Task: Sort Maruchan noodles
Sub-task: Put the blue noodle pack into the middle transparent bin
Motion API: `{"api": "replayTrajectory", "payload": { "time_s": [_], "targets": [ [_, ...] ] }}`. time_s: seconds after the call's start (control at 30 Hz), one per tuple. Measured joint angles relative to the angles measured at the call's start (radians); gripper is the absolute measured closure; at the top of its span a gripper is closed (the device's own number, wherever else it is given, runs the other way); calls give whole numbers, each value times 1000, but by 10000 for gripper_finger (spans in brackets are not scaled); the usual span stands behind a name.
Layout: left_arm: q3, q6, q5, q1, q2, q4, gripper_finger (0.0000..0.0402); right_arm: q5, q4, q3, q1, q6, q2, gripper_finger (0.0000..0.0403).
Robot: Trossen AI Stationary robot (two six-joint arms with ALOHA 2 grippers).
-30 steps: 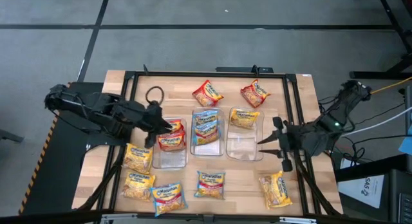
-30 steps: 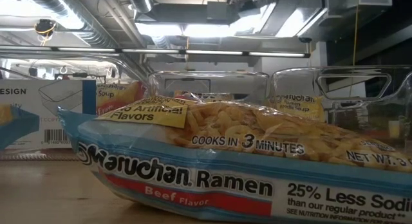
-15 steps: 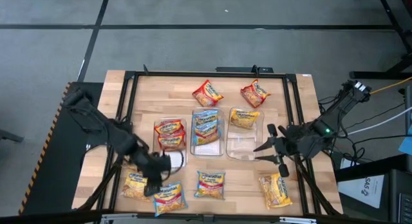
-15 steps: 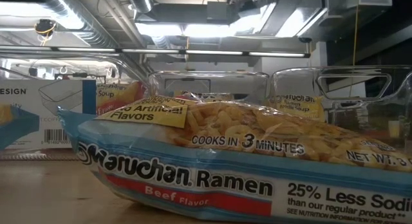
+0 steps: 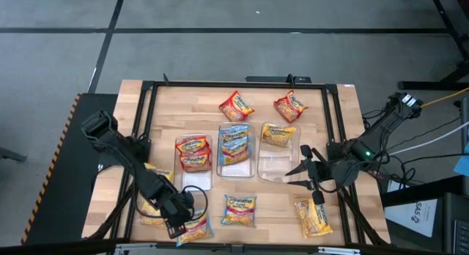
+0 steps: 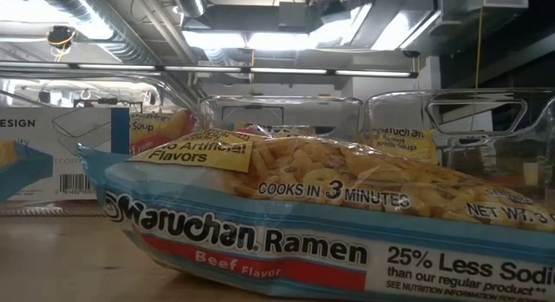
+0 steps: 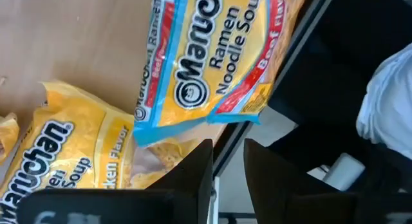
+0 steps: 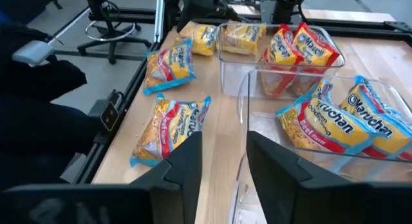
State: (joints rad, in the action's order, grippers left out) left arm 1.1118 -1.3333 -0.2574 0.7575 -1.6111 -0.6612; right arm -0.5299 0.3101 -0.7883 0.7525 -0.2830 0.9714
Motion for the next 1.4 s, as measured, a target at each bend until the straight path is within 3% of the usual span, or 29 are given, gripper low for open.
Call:
{"api": "replayTrajectory", "payload": {
  "time_s": [0.13, 0.27, 0.57, 0.93, 1.4],
  "targets": [
    [0, -45, 43, 6, -8, -16, 319, 0, -1, 0, 0, -8, 18, 276],
    [0, -85, 157, 8, -7, -25, 319, 0, -2, 0, 0, -32, 35, 276],
    [2, -210, 69, 64, -32, -39, 319, 0, 1, 0, 0, -33, 43, 276],
    [2, -380, 284, 130, -73, -37, 319, 0, 6, 0, 0, -34, 43, 276],
    [0, -445, 287, 154, -186, -27, 319, -1, 7, 0, 0, -25, 43, 276]
  ]
}}
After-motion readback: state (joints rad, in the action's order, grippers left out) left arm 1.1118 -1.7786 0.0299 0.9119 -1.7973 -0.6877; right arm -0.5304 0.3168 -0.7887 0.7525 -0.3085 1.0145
